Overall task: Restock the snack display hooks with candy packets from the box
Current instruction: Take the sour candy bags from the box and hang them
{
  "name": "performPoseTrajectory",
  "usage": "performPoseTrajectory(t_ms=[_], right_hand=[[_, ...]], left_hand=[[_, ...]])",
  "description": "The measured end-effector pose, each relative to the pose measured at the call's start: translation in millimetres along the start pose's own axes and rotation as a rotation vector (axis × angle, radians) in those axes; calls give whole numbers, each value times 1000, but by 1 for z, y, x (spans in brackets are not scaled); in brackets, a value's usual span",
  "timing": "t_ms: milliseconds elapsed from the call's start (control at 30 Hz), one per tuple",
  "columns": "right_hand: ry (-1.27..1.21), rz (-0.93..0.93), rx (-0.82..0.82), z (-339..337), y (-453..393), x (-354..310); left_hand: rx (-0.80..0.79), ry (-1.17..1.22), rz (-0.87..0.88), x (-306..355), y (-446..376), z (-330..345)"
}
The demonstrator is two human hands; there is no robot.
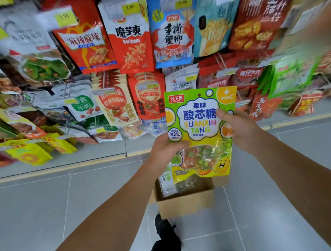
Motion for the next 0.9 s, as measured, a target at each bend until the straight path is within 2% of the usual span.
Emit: performPoseTrajectory(t_ms=[233, 333, 433, 667, 900], right_hand=[[-82, -78, -13, -67, 52, -73], [-65, -162, -57, -87, 58, -110], [-8, -276, -22, -109, 62, -157], [307, -647, 66, -134, 56, -301], [735, -984, 139, -119, 30, -441]], left_hand=[[56, -13, 190, 49, 88, 79], [97, -18, 242, 76, 114, 103], [116, -6, 303, 115, 135, 120], [198, -29, 489, 240, 169, 126], [311, -86, 651, 369, 174, 104]])
Point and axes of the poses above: each hand's wrist, its own y-axis away from the middle knuckle, its own z-axis out of the palm, x = y × z, the point moved 9 cm from there along -y, towards the middle knuckle, and after that the axes turned 15 degrees about -z, right-handed, at the moved point
